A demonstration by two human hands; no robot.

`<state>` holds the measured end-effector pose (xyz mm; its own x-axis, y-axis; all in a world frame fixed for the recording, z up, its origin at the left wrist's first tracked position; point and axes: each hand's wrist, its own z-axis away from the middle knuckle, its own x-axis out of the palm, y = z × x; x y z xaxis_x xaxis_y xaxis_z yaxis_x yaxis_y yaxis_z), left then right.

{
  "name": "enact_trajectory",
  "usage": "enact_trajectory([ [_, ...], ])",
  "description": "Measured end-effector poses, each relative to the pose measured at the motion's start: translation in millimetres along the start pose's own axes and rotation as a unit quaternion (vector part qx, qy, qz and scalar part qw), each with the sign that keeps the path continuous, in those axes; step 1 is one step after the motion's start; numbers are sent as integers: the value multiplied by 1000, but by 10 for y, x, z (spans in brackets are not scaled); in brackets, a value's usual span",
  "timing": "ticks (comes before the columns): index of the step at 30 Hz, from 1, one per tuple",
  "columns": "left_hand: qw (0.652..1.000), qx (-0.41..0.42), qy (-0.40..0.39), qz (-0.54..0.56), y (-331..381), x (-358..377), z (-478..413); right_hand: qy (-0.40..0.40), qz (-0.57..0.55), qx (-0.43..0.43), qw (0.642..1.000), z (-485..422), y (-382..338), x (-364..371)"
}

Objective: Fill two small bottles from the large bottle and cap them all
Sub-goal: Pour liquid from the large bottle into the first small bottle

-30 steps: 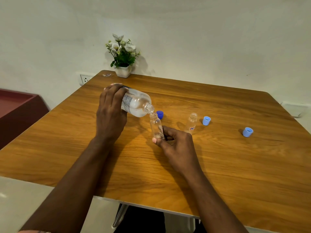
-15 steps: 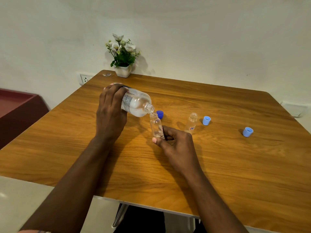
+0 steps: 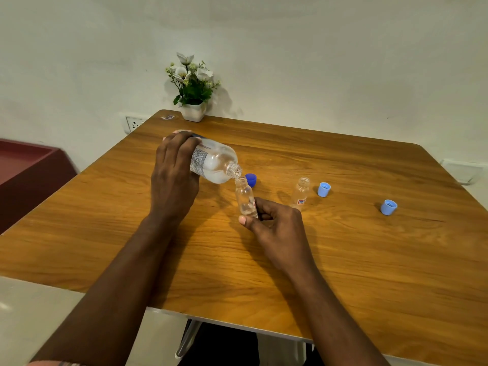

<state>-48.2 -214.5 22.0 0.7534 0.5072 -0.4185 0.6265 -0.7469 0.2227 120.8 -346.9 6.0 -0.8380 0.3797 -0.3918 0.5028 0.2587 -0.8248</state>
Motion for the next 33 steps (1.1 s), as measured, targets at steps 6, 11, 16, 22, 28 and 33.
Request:
enact_trajectory([
  [6, 1000, -2, -1, 0, 8, -1, 0, -1, 2, 2, 1000, -6, -5, -4],
  [11, 1000, -2, -1, -1, 5, -6, -4, -2, 1, 5, 1000, -1, -7, -1],
  [16, 1000, 3, 3, 3, 2, 3, -2, -2, 1, 10, 1000, 13, 5, -1],
  [22, 1000, 0, -1, 0, -2, -1, -1, -4, 6, 14, 1000, 8, -4, -6],
  [28, 1000, 0, 0, -2, 8, -7, -6, -4, 10, 16, 1000, 7, -10, -11],
  [33, 1000, 0, -2, -4, 17, -8, -6, -4, 10, 17, 1000, 8, -9, -8],
])
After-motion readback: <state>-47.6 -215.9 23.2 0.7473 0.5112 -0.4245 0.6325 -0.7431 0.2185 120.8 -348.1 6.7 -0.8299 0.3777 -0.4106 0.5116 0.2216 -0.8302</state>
